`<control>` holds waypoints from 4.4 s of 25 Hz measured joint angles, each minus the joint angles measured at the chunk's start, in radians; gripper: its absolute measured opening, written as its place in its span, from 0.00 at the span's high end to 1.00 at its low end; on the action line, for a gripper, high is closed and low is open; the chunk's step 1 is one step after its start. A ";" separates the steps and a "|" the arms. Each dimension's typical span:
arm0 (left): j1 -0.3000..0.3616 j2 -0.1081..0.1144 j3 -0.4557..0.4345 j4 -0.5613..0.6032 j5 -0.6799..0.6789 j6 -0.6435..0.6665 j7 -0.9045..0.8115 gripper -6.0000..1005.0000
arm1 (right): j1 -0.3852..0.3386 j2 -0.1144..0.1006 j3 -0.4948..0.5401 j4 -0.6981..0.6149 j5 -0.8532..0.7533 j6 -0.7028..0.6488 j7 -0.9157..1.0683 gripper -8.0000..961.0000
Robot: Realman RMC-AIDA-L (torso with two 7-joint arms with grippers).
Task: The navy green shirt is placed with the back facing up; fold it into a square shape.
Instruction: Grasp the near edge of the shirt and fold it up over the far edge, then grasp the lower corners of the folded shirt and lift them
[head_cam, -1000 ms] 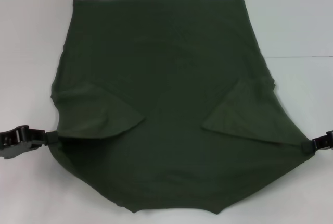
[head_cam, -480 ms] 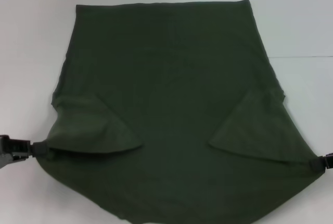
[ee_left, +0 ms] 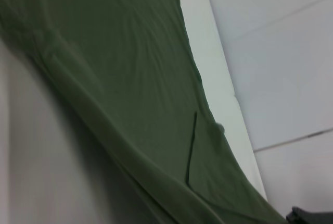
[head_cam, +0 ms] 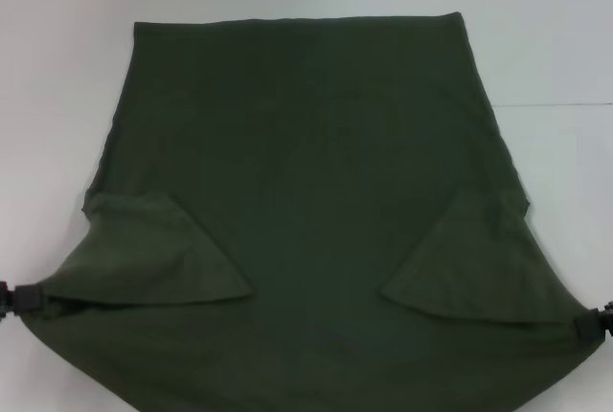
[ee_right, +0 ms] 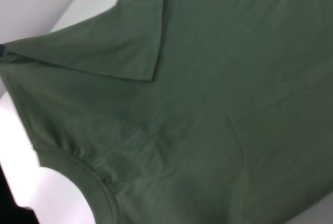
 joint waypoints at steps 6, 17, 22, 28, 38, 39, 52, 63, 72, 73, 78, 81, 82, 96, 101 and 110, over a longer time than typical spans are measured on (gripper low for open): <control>-0.014 0.009 -0.081 -0.047 -0.032 -0.043 -0.014 0.97 | 0.013 -0.001 0.098 0.013 0.002 0.008 -0.017 0.97; -0.122 0.005 -0.085 -0.239 -0.188 -0.373 0.004 0.97 | 0.034 0.006 0.269 0.019 0.162 0.151 0.049 0.97; -0.159 0.000 -0.085 -0.325 -0.268 -0.547 0.074 0.97 | 0.038 0.014 0.265 0.061 0.242 0.272 0.051 0.97; -0.202 -0.009 -0.086 -0.413 -0.335 -0.718 0.191 0.97 | 0.056 0.046 0.262 0.096 0.321 0.439 0.046 0.96; -0.232 -0.062 -0.084 -0.440 -0.446 -0.945 0.335 0.97 | 0.114 0.109 0.259 0.132 0.385 0.671 0.026 0.96; -0.236 -0.066 -0.084 -0.448 -0.459 -0.964 0.359 0.97 | 0.120 0.116 0.259 0.140 0.391 0.696 0.017 0.96; -0.291 -0.123 -0.084 -0.490 -0.529 -1.161 0.585 0.97 | 0.168 0.177 0.253 0.188 0.406 0.950 -0.068 0.96; -0.326 -0.156 -0.089 -0.540 -0.634 -1.288 0.789 0.97 | 0.223 0.215 0.241 0.211 0.408 1.109 -0.179 0.82; -0.329 -0.163 -0.085 -0.543 -0.706 -1.369 0.834 0.77 | 0.227 0.217 0.221 0.202 0.408 1.151 -0.185 0.62; -0.329 -0.160 -0.084 -0.543 -0.706 -1.369 0.835 0.75 | 0.225 0.216 0.221 0.201 0.408 1.151 -0.189 0.60; -0.304 -0.123 -0.041 -0.549 -0.698 -1.301 0.813 0.62 | 0.198 0.203 0.218 0.192 0.470 1.112 -0.230 0.39; -0.276 -0.106 0.070 -0.532 -0.696 -1.221 0.761 0.36 | 0.161 0.184 0.218 0.178 0.516 1.025 -0.251 0.30; -0.264 -0.104 0.116 -0.515 -0.692 -1.189 0.743 0.33 | 0.151 0.177 0.218 0.176 0.522 0.992 -0.255 0.28; -0.179 -0.101 0.302 -0.253 -0.181 -0.961 0.297 0.08 | 0.039 0.054 0.083 0.170 0.513 0.631 -0.113 0.24; -0.182 -0.096 0.295 -0.244 -0.111 -0.973 0.214 0.08 | 0.031 0.049 0.060 0.170 0.512 0.636 -0.105 0.24; -0.187 -0.102 0.314 -0.270 -0.100 -1.034 0.212 0.08 | 0.029 0.048 0.053 0.170 0.512 0.639 -0.104 0.25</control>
